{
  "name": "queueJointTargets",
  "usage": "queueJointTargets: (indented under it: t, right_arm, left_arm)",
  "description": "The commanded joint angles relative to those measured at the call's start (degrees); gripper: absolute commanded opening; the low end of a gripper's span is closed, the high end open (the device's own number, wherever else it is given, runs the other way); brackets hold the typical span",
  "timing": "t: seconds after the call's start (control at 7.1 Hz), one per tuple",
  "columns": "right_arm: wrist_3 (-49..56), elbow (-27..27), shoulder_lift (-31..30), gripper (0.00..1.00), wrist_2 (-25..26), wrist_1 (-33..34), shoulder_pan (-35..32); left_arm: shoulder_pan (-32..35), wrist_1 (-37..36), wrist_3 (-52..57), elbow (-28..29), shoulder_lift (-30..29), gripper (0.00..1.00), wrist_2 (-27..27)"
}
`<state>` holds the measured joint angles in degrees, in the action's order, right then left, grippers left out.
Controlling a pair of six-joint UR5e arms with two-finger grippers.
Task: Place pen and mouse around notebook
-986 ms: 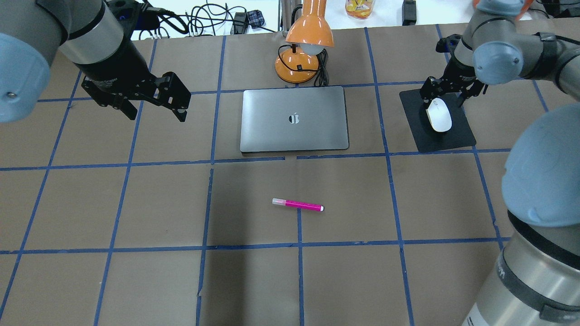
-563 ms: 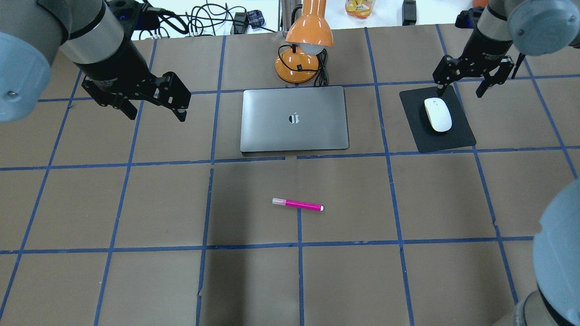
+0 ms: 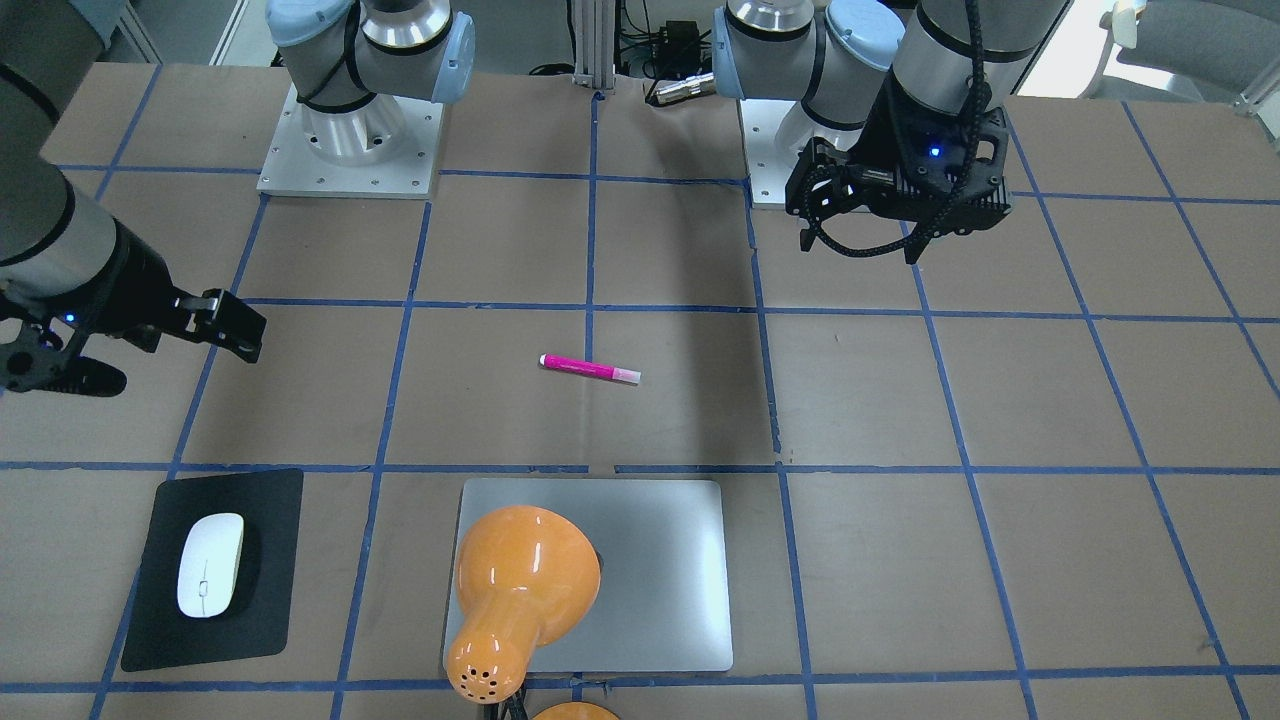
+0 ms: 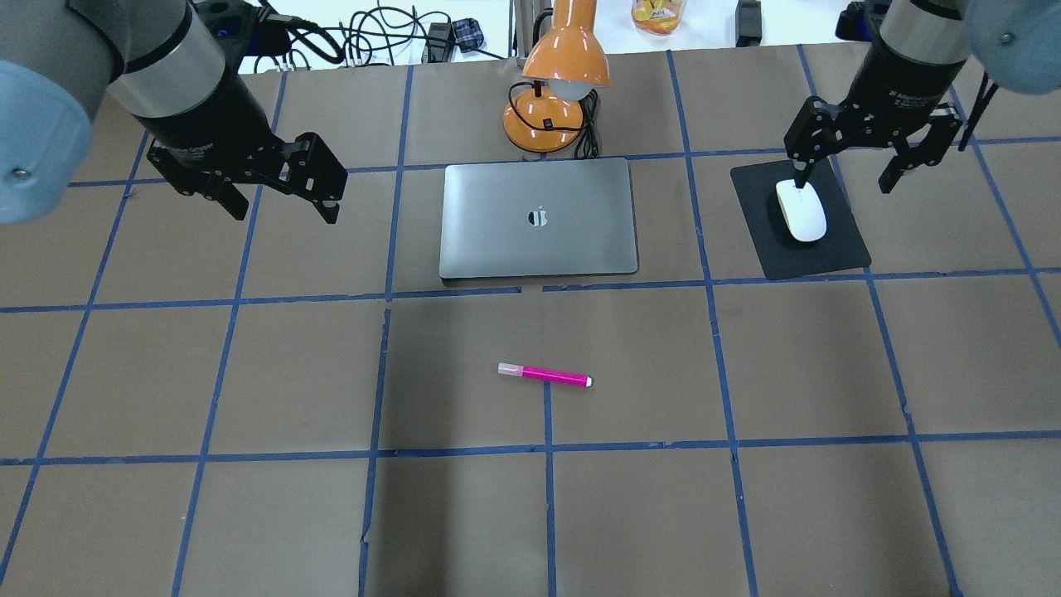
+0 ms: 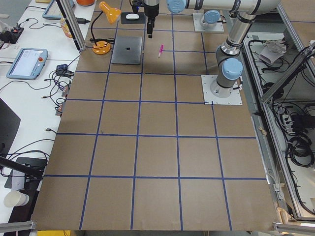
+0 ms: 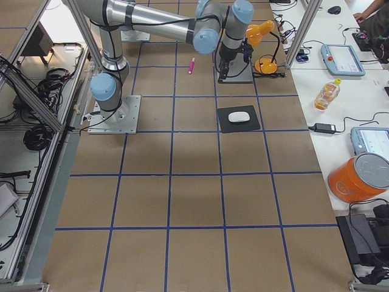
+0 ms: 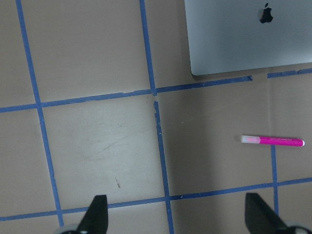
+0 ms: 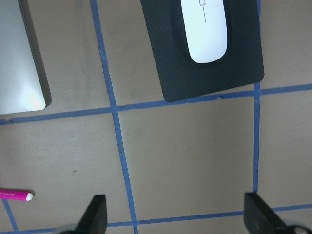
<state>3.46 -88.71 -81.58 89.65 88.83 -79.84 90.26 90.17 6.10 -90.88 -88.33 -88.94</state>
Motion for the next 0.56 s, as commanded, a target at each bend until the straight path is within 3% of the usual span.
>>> queueJointTargets:
  t: [0.0, 0.42]
  right_arm:
    - [-3.3, -6.7, -7.6, 1.0, 0.2, 0.0, -0.1]
    - [-4.7, -5.3, -9.7, 1.0, 4.7, -1.5, -5.2]
  left_arm:
    - [0.0, 0.0, 0.0, 0.0, 0.1, 1.0, -0.1]
    - [0.1, 0.0, 0.0, 0.0, 0.1, 1.0, -0.1]
